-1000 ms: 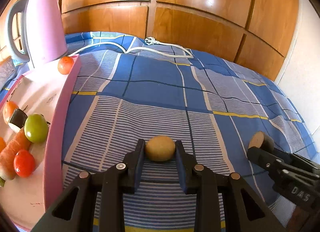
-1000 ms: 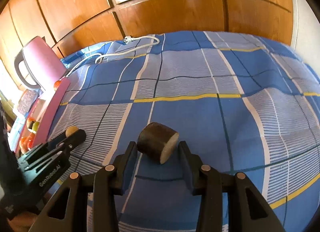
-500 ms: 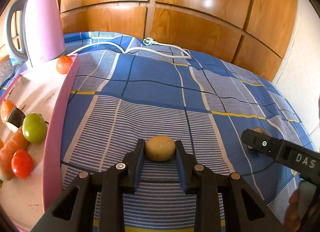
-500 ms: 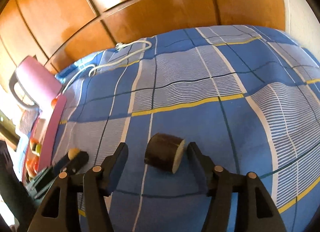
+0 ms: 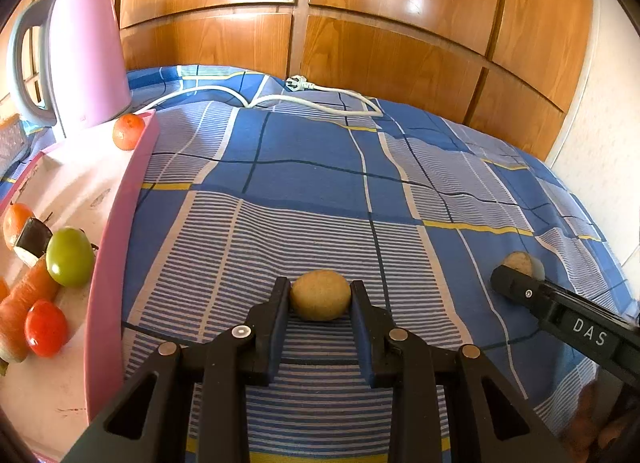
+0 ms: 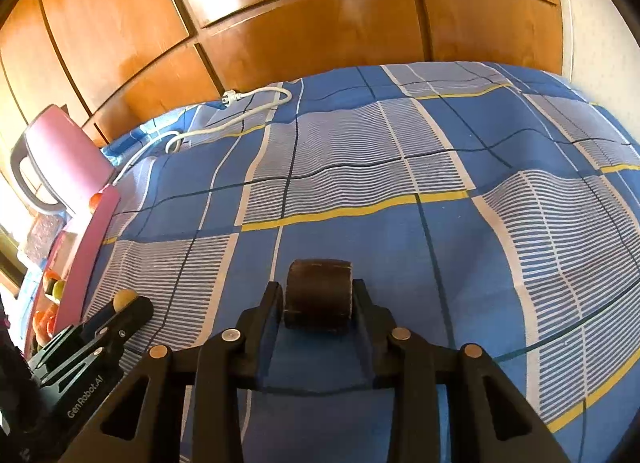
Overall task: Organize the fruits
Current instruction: 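Lift the yellow fruit with the left tool while the right tool lifts the dark cylinder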
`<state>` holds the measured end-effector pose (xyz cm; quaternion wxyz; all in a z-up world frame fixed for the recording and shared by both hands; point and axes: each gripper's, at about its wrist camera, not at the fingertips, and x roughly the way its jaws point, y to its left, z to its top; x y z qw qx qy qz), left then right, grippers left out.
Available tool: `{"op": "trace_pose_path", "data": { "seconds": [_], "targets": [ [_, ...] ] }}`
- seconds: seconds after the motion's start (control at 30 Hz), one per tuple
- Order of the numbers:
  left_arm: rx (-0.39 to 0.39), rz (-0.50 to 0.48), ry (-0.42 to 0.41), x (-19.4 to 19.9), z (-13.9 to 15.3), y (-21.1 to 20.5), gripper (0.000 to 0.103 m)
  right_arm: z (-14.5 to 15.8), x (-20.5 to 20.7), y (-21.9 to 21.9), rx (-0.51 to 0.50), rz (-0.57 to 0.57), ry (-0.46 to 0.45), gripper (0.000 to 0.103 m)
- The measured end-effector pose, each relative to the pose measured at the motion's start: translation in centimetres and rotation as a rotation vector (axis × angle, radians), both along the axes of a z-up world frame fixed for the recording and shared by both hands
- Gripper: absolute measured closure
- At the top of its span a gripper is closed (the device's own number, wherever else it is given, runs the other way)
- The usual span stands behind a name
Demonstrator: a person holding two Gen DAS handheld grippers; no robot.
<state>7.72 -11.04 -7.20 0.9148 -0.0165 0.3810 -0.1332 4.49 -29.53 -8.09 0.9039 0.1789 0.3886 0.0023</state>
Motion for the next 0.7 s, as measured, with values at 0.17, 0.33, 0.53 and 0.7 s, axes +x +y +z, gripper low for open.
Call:
{"op": "trace_pose_path", "data": {
  "seconds": [0.17,0.33,0.53,0.7],
  "targets": [
    [-0.001,0.001,-0.001,-0.03,-0.04,0.01,0.073,-0.03,-0.19,0.29,-0.018,0.003,-0.018,0.068],
    [0.003,0.0,-0.004,-0.06,-0.04,0.02,0.073,0.01,-0.15,0.63,-0.048,0.005,-0.019,0.069],
    [0.012,-0.001,-0.007,-0.17,-0.04,-0.08,0.073,-0.05,-0.2,0.67,-0.053,0.005,-0.023,0.069],
    [0.01,-0.004,-0.001,-0.12,0.04,-0.02,0.074,-0.03,-0.2,0.74,-0.063,0.009,-0.023,0.069]
  ]
}}
